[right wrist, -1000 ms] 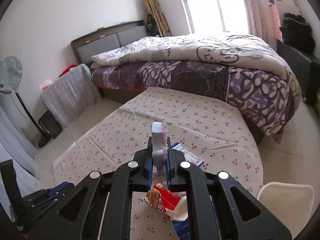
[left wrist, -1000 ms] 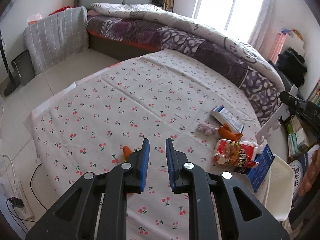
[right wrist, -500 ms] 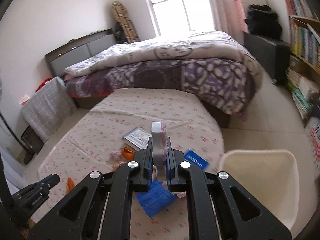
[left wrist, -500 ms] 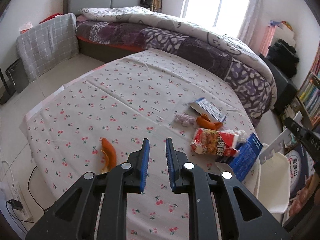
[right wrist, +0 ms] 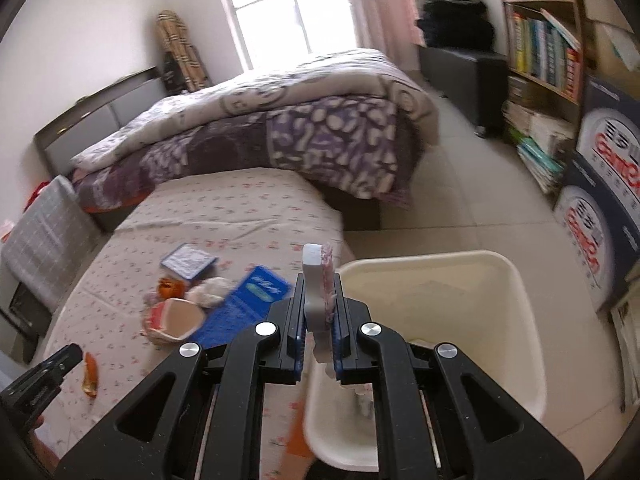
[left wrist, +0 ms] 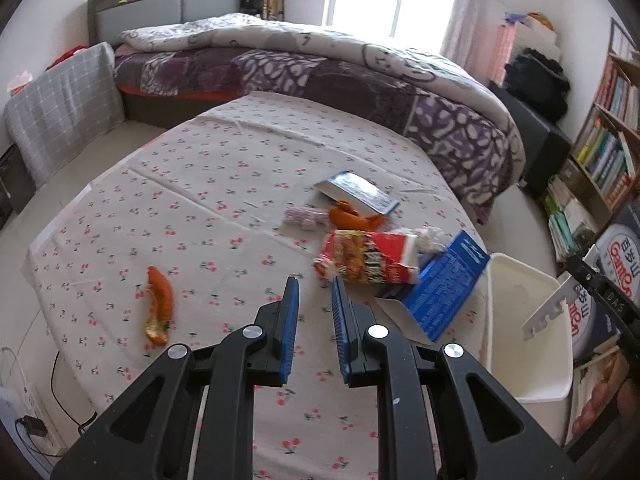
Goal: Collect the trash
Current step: 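Carry the pink wrapper over the white bin and open the right tool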
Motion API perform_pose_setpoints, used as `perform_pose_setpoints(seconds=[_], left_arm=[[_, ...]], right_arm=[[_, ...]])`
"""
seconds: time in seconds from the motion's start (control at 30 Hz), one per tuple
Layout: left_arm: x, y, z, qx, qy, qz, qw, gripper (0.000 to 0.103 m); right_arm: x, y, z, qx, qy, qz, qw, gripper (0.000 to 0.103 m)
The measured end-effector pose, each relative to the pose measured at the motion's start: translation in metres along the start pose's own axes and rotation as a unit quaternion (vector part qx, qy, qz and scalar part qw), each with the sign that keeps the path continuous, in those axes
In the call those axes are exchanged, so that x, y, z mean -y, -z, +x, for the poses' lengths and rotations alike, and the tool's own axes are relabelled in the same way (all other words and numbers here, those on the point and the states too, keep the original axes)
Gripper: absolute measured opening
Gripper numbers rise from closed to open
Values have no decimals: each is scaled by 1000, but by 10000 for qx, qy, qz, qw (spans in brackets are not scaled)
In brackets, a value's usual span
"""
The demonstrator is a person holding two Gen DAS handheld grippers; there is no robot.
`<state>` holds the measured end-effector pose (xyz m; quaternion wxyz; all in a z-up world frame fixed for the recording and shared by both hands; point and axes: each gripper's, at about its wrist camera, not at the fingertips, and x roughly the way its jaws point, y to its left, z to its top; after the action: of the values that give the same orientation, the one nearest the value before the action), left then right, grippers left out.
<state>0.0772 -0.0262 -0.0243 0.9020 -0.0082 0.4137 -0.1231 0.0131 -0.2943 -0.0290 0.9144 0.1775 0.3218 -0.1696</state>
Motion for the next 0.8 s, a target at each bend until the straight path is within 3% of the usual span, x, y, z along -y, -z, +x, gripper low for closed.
perform_pose_setpoints(seconds=[0.27,0.4,0.5,0.67,0.8], left_arm=[[35,6,5,-99,161,333,9993,17],[57,7,7,-130,275,536,9981,17],[78,6,10,-179,400,684,9967,17],[109,5,14,-247,576,916,9938,17],[137,5,17,-299,732,1122,9905,17]], right_arm=[[50,5,6,-143,602,409,9973,15],[70,8,1,-112,936,578,9939,69],[83,10,-4,-16,1181,723,9904,87],[108,16,-8,-27,1468,935,9847,96],[122,20,-10,-67,1565,1059,9820,96]])
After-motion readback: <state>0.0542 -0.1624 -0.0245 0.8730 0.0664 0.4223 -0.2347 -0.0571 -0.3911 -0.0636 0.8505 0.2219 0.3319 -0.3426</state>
